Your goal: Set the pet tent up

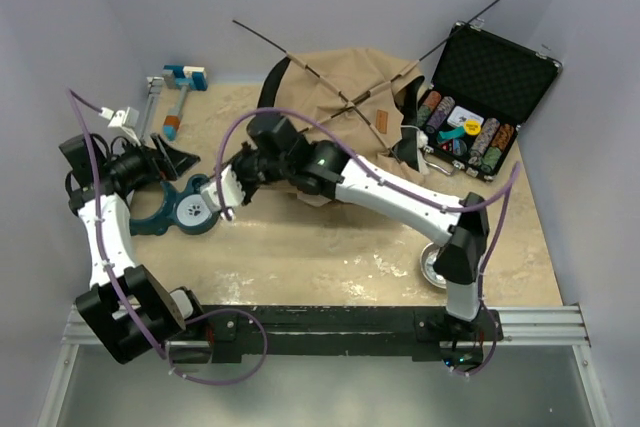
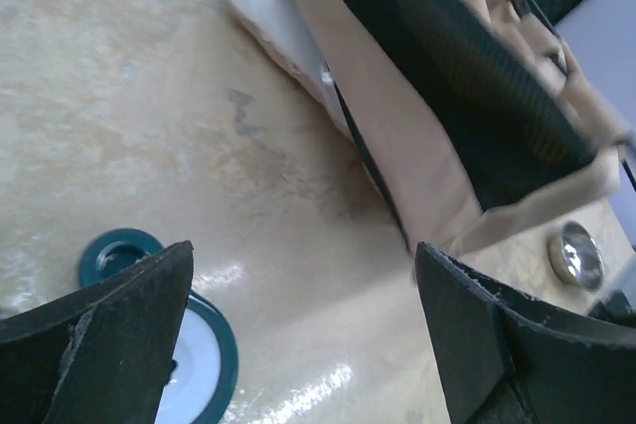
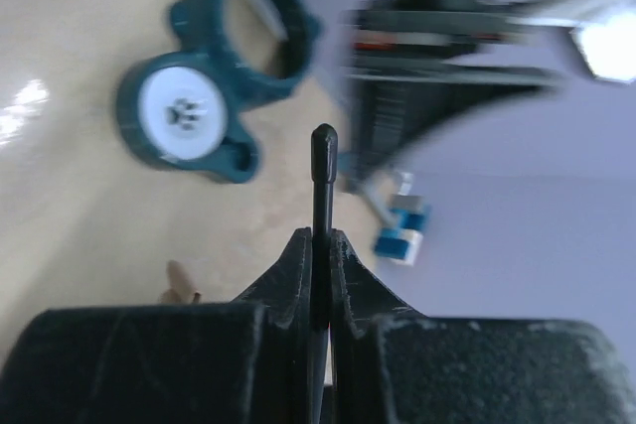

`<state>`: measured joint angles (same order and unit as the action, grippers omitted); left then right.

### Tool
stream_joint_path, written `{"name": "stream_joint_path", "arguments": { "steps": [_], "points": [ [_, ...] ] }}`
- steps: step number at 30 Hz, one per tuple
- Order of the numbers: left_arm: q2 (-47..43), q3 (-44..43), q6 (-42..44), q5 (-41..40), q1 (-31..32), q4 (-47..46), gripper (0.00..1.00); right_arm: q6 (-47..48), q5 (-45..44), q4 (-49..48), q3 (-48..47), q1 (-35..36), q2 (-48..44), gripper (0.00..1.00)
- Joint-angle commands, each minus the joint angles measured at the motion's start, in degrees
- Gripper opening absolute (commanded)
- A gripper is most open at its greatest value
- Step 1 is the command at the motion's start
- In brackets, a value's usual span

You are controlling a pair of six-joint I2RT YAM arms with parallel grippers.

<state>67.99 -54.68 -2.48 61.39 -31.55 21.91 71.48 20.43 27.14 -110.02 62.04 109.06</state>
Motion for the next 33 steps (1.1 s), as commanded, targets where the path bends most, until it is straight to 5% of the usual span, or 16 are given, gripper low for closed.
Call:
{"name": "stream_joint_path", "arguments": {
  "steps": [1,4,6,20,33],
  "points": [
    [-6.0,12.1,-14.08,11.56,-0.44,-32.63,0.95,-4.94,-5.21,-4.45,-5.64,-3.32,-5.16,0.0],
    [-11.98,23.44,-31.48,11.13,-0.27,-62.24,0.95,-6.79,-6.36,-7.0,-6.87,-5.0,-6.57,0.0],
    [-15.15,28.2,-36.79,9.02,1.13,-73.28,0.93,-7.67,-6.98,-8.15,-7.67,-5.44,-7.45,0.0],
    [-18.07,32.35,-23.45,-3.98,22.14,-78.07,0.91,-9.61,-10.14,-15.09,-3.19,-7.29,-14.3,0.0],
    [-9.54,26.12,-29.24,-11.81,30.58,-85.54,0.78,-10.13,-11.28,-19.14,2.0,-7.81,-17.73,0.0]
  ]
}}
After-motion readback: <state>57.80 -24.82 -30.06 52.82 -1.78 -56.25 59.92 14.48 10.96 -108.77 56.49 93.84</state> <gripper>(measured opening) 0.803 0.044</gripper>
